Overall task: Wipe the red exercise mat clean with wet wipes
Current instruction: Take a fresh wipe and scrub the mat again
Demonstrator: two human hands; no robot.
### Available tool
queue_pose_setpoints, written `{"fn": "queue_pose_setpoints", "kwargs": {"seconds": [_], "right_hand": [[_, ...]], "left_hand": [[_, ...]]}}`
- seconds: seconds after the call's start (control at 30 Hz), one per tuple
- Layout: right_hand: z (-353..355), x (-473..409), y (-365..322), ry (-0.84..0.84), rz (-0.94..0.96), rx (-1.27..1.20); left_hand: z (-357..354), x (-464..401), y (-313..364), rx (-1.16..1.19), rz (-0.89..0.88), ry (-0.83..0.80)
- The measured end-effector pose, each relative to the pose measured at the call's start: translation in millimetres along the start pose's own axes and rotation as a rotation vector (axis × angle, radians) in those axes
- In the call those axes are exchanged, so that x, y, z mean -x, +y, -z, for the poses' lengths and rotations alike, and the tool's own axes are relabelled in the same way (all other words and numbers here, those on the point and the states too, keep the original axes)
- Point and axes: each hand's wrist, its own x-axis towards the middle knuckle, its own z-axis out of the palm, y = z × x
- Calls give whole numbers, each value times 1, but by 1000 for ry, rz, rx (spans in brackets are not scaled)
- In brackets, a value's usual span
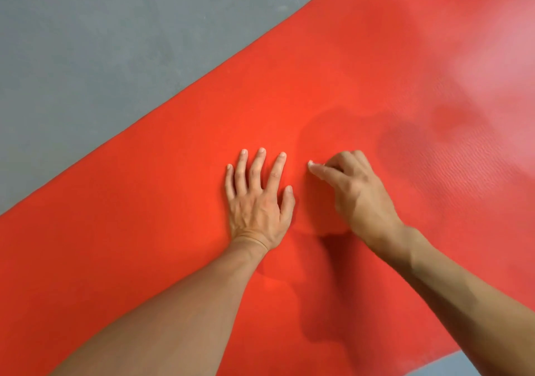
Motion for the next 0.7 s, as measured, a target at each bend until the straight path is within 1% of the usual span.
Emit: {"fn": "queue_pose_setpoints", "kwargs": {"seconds": [0.07, 0.1, 0.13, 0.17, 0.2, 0.23, 0.27, 0.3, 0.33, 0.37, 0.4, 0.47, 0.5, 0.53, 0.57, 0.63, 0.67, 0.7], "right_hand": [[12, -15, 28, 214, -255, 60], [13, -15, 27, 286, -361, 54], [7, -10, 16, 313, -406, 48], [-3, 1, -1, 284, -372, 36], [-14, 17, -21, 210, -276, 10], [-19, 32, -38, 127, -140, -4], [-17, 41, -43, 38, -16, -1], [-12, 41, -36, -26, 63, 19], [-6, 33, -20, -34, 77, 42], [0, 21, -3, 20, 19, 81], [6, 9, 15, 110, -92, 113], [12, -9, 33, 269, -375, 121], [7, -9, 24, 305, -456, 106], [0, -2, 7, 292, -449, 89], [-8, 10, -11, 231, -376, 74], [-13, 42, -36, 59, -79, 45], [-8, 51, -34, -13, 52, 49], [0, 49, -22, -41, 138, 70]], "left_hand": [[1, 0, 1, 1, 5, 3], [1, 0, 1, -1, 4, 4], [0, 0, 0, -2, 3, 5], [0, 0, -1, -2, -1, 7], [0, 0, -2, -4, -6, 11], [-1, 1, -3, -7, -9, 12], [-1, 1, -3, -10, -9, 13], [0, 1, -3, -12, -9, 13], [0, 2, -2, -12, -9, 13], [0, 1, -2, -12, -9, 17], [0, 0, -2, -13, -8, 19], [0, 0, -2, -8, -8, 18], [0, 0, -2, -6, -8, 19], [0, 1, -2, -8, -8, 20], [0, 0, -2, -11, -8, 21], [-1, 0, -1, -14, -9, 22], [-1, 0, -1, -14, -7, 25], [-1, 0, -1, -13, -6, 28]]}}
